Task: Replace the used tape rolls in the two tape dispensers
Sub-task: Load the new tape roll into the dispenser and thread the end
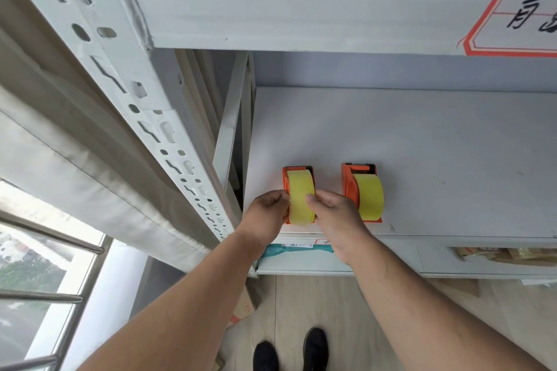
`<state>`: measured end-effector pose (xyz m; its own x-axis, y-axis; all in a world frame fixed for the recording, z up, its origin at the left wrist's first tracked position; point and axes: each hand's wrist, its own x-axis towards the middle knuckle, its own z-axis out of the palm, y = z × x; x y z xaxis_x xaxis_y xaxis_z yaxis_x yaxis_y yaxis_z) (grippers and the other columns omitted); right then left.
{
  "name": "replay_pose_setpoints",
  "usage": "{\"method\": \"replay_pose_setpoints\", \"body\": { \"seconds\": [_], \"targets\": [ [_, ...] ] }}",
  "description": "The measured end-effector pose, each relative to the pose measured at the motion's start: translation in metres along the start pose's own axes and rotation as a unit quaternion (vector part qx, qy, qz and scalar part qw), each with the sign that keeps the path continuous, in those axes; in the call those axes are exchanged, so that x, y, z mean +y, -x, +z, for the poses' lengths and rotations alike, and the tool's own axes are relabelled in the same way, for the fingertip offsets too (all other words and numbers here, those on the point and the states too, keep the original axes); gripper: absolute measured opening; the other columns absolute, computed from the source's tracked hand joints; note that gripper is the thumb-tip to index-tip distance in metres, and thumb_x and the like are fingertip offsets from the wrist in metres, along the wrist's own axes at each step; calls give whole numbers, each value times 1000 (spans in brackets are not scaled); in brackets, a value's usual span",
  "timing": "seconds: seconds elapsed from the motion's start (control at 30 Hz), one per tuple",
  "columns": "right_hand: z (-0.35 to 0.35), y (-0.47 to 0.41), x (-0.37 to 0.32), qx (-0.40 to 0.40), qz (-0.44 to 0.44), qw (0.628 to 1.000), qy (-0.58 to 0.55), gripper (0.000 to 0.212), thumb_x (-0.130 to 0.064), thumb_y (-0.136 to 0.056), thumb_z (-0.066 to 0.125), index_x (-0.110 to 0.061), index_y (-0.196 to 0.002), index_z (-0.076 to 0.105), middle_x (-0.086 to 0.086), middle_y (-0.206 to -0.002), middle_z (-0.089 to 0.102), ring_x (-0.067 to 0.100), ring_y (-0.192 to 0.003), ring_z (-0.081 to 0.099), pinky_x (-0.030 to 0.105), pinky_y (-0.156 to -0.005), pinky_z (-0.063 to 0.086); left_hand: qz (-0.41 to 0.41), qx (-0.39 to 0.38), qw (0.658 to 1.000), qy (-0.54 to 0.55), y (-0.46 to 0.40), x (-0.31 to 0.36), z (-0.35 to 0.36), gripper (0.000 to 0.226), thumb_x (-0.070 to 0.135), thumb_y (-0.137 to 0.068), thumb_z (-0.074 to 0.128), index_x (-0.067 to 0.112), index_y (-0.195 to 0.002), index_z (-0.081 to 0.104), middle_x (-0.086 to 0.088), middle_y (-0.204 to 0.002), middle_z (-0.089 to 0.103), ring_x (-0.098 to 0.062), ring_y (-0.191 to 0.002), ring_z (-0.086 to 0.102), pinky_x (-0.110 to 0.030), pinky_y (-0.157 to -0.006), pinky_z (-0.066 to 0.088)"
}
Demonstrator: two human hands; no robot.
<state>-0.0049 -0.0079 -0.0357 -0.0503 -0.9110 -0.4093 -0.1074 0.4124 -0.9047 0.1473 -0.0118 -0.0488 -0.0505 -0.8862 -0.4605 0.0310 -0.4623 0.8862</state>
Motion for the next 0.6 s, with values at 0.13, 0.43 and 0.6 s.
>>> {"method": "replay_pose_setpoints", "body": {
  "seconds": [0.13, 0.43, 0.6],
  "targets": [
    [4, 6, 3, 13, -13, 1000, 25, 19, -28, -107, 59, -33, -111, 78, -15, -106, 79, 16, -109, 71, 38, -101, 55, 4, -4, 1000, -1, 0, 0, 0, 33, 11, -107, 45, 3, -110, 76, -31, -116, 73, -34, -99, 69, -52, -108, 52],
    [-13, 30, 28, 27, -283, 843, 457, 87, -35, -92, 75, -25, -165, 28, 6, -167, 38, 26, -142, 53, 40, -110, 52, 3, 10, 999, 31, 6, 4, -3, 33, 8, -108, 45, 6, -108, 78, -22, -113, 78, -36, -107, 75, -37, -99, 58],
    [-13, 20, 47, 69, -429, 652, 622, 75, -17, -75, 85, -22, -143, 54, 21, -162, 44, 44, -140, 53, 56, -118, 43, -4, 7, 999, 52, 6, 4, -1, 31, 7, -107, 45, -1, -115, 73, -27, -117, 75, -41, -111, 73, -34, -96, 61]
  ]
}}
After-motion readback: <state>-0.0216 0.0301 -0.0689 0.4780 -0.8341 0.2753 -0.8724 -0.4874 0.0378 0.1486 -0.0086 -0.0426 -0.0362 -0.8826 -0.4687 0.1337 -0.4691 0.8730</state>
